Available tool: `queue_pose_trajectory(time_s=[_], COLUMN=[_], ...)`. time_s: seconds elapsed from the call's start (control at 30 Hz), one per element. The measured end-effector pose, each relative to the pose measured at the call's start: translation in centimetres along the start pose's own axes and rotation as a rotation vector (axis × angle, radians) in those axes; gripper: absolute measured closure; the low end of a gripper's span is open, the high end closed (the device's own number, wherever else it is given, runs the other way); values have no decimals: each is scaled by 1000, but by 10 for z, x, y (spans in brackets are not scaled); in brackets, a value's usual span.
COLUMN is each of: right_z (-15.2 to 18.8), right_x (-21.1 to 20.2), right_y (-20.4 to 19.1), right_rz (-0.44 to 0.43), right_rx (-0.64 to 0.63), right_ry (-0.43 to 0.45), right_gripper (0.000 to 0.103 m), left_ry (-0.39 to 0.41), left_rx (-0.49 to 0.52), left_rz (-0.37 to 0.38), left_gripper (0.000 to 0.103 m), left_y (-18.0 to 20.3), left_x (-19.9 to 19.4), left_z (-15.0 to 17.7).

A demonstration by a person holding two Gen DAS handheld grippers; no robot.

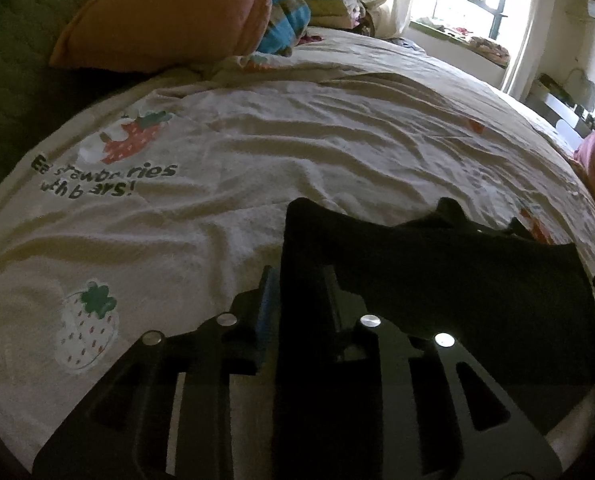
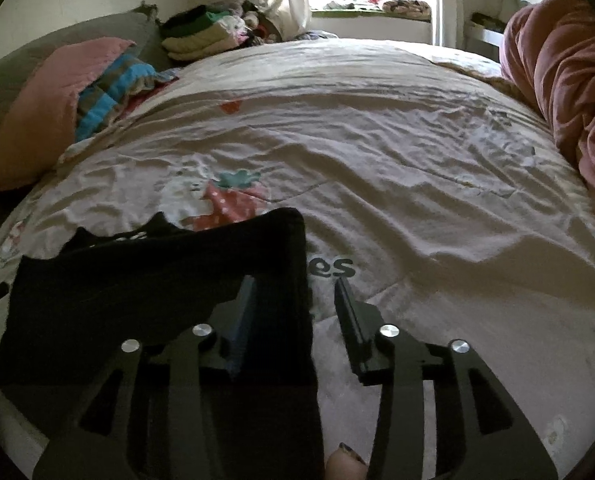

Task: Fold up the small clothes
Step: 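Open both grippers and withdraw them from the folded shirt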

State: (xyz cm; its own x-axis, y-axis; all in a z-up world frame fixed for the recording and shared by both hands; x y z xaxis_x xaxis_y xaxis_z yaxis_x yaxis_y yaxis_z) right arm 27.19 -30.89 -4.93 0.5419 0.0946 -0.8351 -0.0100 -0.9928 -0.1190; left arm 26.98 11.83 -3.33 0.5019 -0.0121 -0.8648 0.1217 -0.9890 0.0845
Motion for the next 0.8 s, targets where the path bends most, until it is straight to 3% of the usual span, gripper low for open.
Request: queue_pose_trajectory(time_s=[0.3, 0.5, 0.8], right_z=[33, 52, 77], right_x=[-46, -63, -61], right_y=[-25, -29, -39], right_rz=[-62, -90, -98], right_rx=[-104, -112, -171], right_ry=[35, 45, -10], right_gripper=[40, 39, 39], left_ry=[3, 9, -12], left_rx=[38, 68, 85], left_rz=[22, 28, 30], left_gripper=[73, 69, 68], left_y=[12, 19, 24], left_x=[-24, -39, -47], left_z=[17, 29, 51])
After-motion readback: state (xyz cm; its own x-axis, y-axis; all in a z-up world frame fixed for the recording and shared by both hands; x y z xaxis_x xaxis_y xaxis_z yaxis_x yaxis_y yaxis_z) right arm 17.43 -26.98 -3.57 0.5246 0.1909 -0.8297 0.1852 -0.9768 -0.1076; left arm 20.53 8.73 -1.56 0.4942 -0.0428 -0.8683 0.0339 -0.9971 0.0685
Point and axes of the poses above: each gripper's, at about its wrist camera, not at the fingertips, and x roughly the way its jaws point, y to its right, z to its underside, the point moved 2 cm from there along x, roughly the way its jaws point, and after that the axes turned 12 degrees about -y, right-handed, at the moved point
